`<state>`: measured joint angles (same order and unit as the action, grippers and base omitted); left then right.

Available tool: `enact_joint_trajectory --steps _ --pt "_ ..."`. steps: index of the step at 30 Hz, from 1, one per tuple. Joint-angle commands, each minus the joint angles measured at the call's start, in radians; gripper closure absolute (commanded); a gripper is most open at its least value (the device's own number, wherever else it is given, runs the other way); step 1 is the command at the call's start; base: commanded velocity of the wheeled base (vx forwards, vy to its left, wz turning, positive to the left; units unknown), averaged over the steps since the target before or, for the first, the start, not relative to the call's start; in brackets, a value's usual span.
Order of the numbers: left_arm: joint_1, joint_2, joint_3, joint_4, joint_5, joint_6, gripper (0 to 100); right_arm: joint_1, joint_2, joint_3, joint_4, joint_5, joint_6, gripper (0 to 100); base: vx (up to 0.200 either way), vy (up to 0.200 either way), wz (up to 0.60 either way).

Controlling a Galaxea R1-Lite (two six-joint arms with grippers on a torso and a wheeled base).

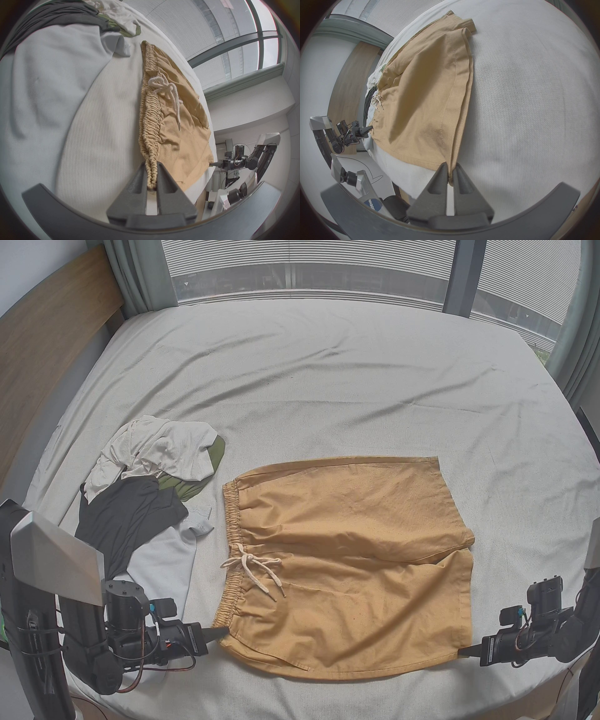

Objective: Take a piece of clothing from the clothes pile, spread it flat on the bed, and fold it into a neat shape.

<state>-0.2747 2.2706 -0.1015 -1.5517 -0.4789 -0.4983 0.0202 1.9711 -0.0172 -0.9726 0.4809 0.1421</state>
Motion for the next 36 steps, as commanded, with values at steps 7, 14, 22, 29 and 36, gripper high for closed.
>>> enact_joint_trajectory --steps 7,14,22,29,36 --pt "-0.046 -0.014 0.101 0.002 0.005 0.003 100 0.006 -0.190 0.017 0.170 -0.002 -0.010 100 0.000 0.000 0.00" --pt "-0.046 -0.043 0.101 0.004 0.006 0.006 100 0.006 -0.233 0.017 0.270 -0.007 -0.035 100 0.000 0.000 0.00" --pt "-0.041 -0.048 0.100 0.004 0.008 0.015 100 0.003 -0.310 0.017 0.373 -0.008 -0.038 100 0.000 0.000 0.00" --pt "-0.041 -0.114 0.101 0.044 -0.003 0.020 100 0.021 -0.370 0.017 0.457 -0.008 -0.038 100 0.000 0.000 0.00" --pt "-0.044 -0.215 0.100 0.168 -0.038 0.026 100 0.032 -0.463 0.017 0.554 -0.010 -0.039 100 0.000 0.000 0.00"
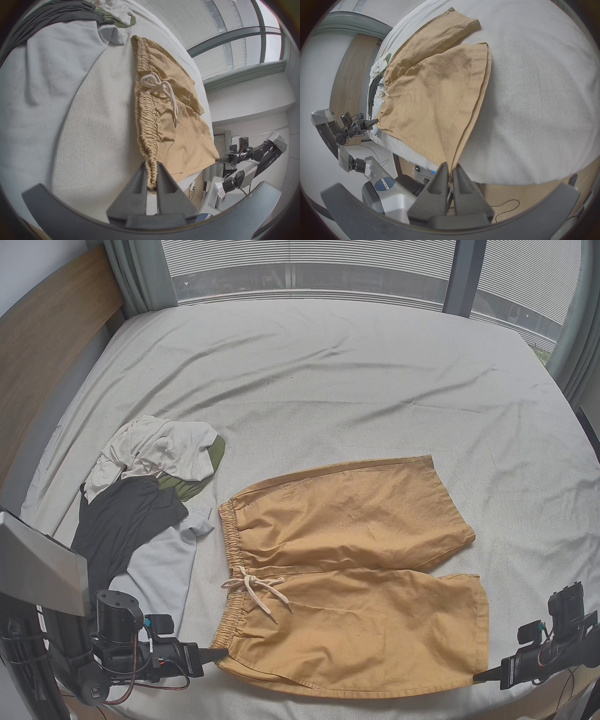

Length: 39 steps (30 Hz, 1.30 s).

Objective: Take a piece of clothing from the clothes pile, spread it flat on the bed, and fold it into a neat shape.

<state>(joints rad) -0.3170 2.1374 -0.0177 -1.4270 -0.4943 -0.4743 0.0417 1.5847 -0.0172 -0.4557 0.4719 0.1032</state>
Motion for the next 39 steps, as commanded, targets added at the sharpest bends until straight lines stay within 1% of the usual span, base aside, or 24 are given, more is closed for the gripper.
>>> enact_joint_trajectory --steps 1,6,13,14,16,19,23,26,27,28,30,31,33,34,39 --pt "-0.002 -0.099 0.016 0.062 -0.030 0.002 100 0.015 -0.086 0.017 0.049 -0.001 0.001 100 0.000 0.000 0.00" --pt "-0.002 -0.188 0.016 0.172 -0.055 0.009 100 0.037 -0.157 0.017 0.109 -0.016 0.000 100 0.000 0.000 0.00" --pt "-0.001 -0.280 0.016 0.332 -0.072 0.068 100 0.055 -0.216 0.017 0.172 -0.021 0.001 100 0.000 0.000 0.00" --pt "-0.001 -0.281 0.016 0.336 -0.072 0.069 100 0.055 -0.218 0.017 0.173 -0.021 0.001 100 0.000 0.000 0.00" --pt "-0.002 -0.320 0.016 0.404 -0.084 0.091 100 0.055 -0.227 0.017 0.181 -0.021 0.001 100 0.000 0.000 0.00" --pt "0.001 -0.335 0.016 0.430 -0.095 0.100 100 0.055 -0.232 0.017 0.181 -0.021 0.001 100 0.000 0.000 0.00" --pt "0.004 -0.329 0.005 0.418 -0.095 0.103 100 0.044 -0.232 -0.024 0.178 -0.021 0.006 100 0.000 0.000 0.00" --pt "0.009 -0.323 -0.021 0.396 -0.087 0.103 100 0.006 -0.230 -0.084 0.169 -0.022 0.012 100 0.000 0.000 0.00" --pt "0.009 -0.323 -0.021 0.396 -0.087 0.103 100 0.006 -0.230 -0.084 0.169 -0.022 0.012 100 0.000 0.000 0.00" --pt "0.006 -0.321 -0.022 0.367 -0.089 0.095 100 -0.006 -0.232 -0.119 0.167 -0.026 0.012 100 0.000 0.000 0.00" --pt "0.003 -0.320 -0.019 0.344 -0.089 0.097 100 -0.008 -0.233 -0.152 0.169 -0.026 0.015 100 0.000 0.000 0.00" --pt "-0.001 -0.312 -0.018 0.310 -0.089 0.095 100 -0.008 -0.239 -0.193 0.170 -0.022 0.023 100 0.000 0.000 0.00" --pt "-0.001 -0.309 -0.018 0.293 -0.089 0.095 100 -0.008 -0.249 -0.217 0.172 -0.021 0.035 100 0.000 0.000 0.00" --pt "-0.001 -0.303 -0.019 0.260 -0.089 0.094 100 -0.005 -0.267 -0.260 0.177 -0.019 0.064 100 0.000 0.000 0.00" --pt "-0.001 -0.260 -0.024 0.163 -0.086 0.065 100 0.001 -0.275 -0.354 0.173 -0.022 0.145 100 0.000 0.000 0.00"
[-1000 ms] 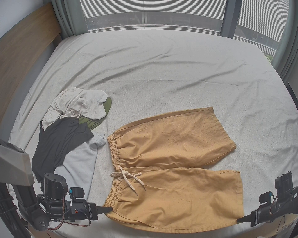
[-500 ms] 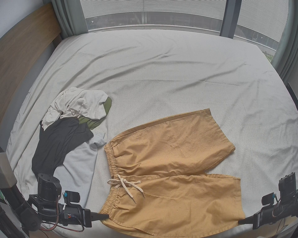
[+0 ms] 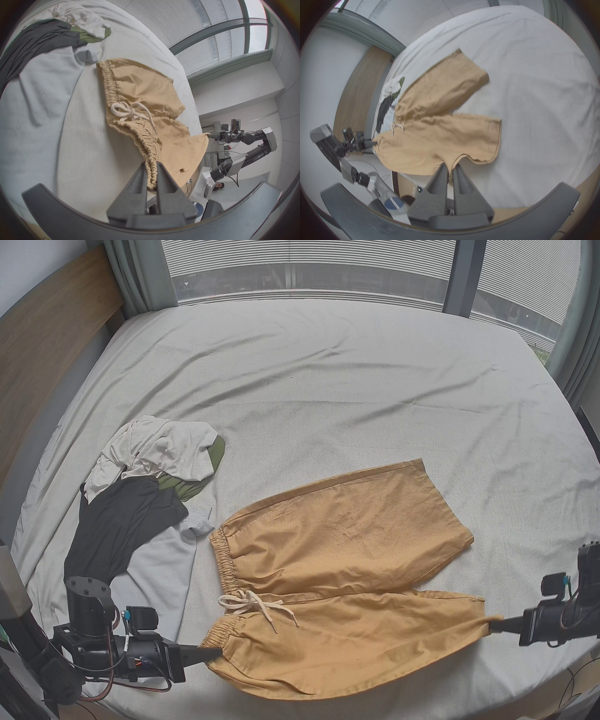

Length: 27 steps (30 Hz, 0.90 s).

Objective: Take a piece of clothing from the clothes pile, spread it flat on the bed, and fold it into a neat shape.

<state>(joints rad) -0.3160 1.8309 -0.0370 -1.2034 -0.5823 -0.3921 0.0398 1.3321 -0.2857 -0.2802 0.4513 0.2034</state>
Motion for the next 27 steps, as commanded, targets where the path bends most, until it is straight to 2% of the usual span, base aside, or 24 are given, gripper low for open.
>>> enact_joint_trajectory --steps 1,7,8,10,13,21,27 --pt "-0.002 0.064 -0.006 -0.087 0.004 -0.022 100 0.000 -0.021 -0.099 -0.002 -0.002 0.054 100 0.000 0.000 0.00" --pt "-0.014 0.153 0.005 -0.214 0.044 -0.024 100 -0.003 -0.001 -0.171 -0.002 -0.003 0.074 100 0.000 0.000 0.00" --pt "-0.028 0.197 0.023 -0.298 0.099 -0.036 100 -0.003 0.019 -0.205 -0.008 -0.003 0.082 100 0.000 0.000 0.00" --pt "-0.035 0.209 0.037 -0.344 0.128 -0.073 100 -0.003 0.039 -0.237 -0.008 -0.003 0.082 100 0.000 0.000 0.00" --pt "-0.049 0.200 0.028 -0.351 0.141 -0.123 100 -0.003 0.073 -0.289 -0.010 -0.002 0.093 100 0.000 0.000 0.00" --pt "-0.032 0.197 -0.040 -0.351 0.144 -0.151 100 -0.003 0.142 -0.403 -0.008 -0.005 0.099 100 0.000 0.000 0.00" --pt "-0.031 0.169 -0.066 -0.351 0.145 -0.212 100 -0.005 0.187 -0.466 -0.007 -0.005 0.099 100 0.000 0.000 0.00"
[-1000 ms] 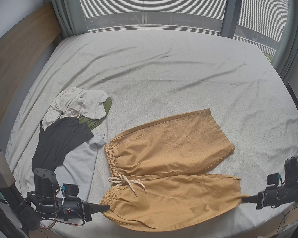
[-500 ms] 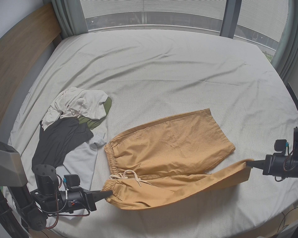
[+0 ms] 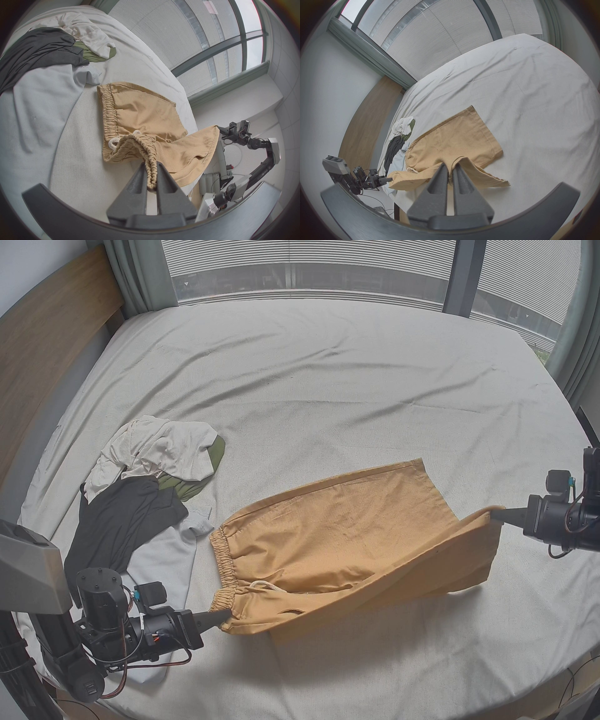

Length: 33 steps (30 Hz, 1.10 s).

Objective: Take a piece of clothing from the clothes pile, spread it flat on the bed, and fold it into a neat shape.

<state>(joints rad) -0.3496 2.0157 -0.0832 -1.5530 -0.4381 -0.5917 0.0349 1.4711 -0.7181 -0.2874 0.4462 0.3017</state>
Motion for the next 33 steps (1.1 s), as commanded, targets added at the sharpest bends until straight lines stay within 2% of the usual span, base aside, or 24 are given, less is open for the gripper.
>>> enact_joint_trajectory --steps 1,6,33 --pt "0.003 -0.020 -0.023 -0.001 0.006 -0.025 100 0.000 0.055 -0.044 0.001 0.000 0.000 100 0.000 0.000 0.00" --pt "0.020 -0.025 -0.058 -0.001 0.061 -0.037 100 0.005 0.075 -0.095 0.002 0.002 -0.001 100 0.000 0.000 0.00" --pt "0.061 -0.080 -0.084 -0.001 0.061 -0.091 100 0.022 0.129 -0.210 0.014 0.000 0.005 100 0.000 0.000 0.00"
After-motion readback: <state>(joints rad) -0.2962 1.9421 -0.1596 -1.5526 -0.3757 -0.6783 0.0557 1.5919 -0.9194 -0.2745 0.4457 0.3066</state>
